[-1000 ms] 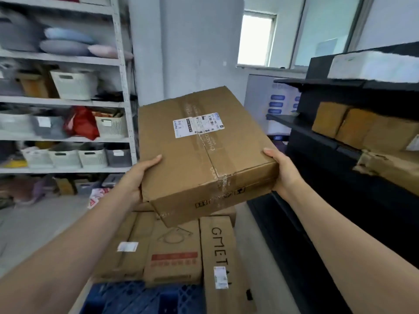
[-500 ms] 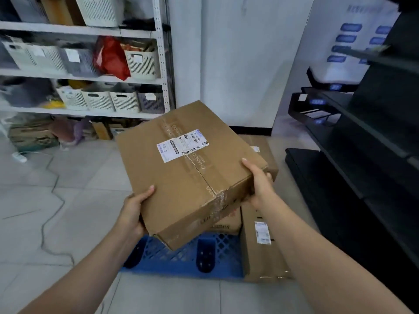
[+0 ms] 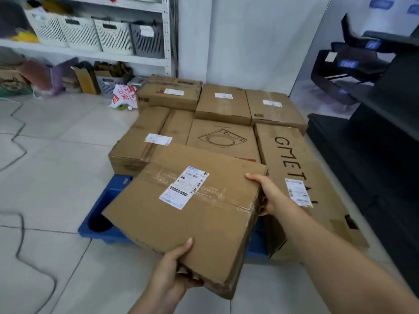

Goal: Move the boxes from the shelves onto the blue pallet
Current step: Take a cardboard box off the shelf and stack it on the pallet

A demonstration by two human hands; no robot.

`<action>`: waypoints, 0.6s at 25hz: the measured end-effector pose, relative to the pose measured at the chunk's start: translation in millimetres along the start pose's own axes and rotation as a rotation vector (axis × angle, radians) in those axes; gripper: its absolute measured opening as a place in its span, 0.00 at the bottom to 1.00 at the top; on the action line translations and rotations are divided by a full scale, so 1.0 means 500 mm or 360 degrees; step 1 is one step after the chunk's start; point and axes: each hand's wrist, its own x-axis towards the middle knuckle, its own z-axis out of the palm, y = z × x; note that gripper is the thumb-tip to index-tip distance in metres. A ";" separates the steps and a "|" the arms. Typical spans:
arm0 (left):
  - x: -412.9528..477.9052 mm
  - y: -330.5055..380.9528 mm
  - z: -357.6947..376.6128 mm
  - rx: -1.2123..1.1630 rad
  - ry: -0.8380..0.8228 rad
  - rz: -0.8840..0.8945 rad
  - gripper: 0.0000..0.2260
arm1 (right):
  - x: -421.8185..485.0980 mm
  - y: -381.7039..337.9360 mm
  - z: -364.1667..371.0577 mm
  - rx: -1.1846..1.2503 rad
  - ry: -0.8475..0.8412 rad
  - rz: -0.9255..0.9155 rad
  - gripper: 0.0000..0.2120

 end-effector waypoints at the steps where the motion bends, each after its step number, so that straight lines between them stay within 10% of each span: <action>1: 0.033 -0.029 -0.002 -0.0033 -0.0045 -0.0053 0.07 | 0.037 0.029 -0.006 0.0011 0.0023 -0.0057 0.37; 7: 0.132 -0.114 0.016 -0.0123 -0.0117 -0.0198 0.11 | 0.121 0.164 -0.005 -0.0146 -0.0070 -0.0238 0.48; 15: 0.156 0.007 -0.113 -0.0176 0.0208 0.0017 0.03 | 0.137 0.209 0.192 -0.0319 -0.0192 -0.0407 0.33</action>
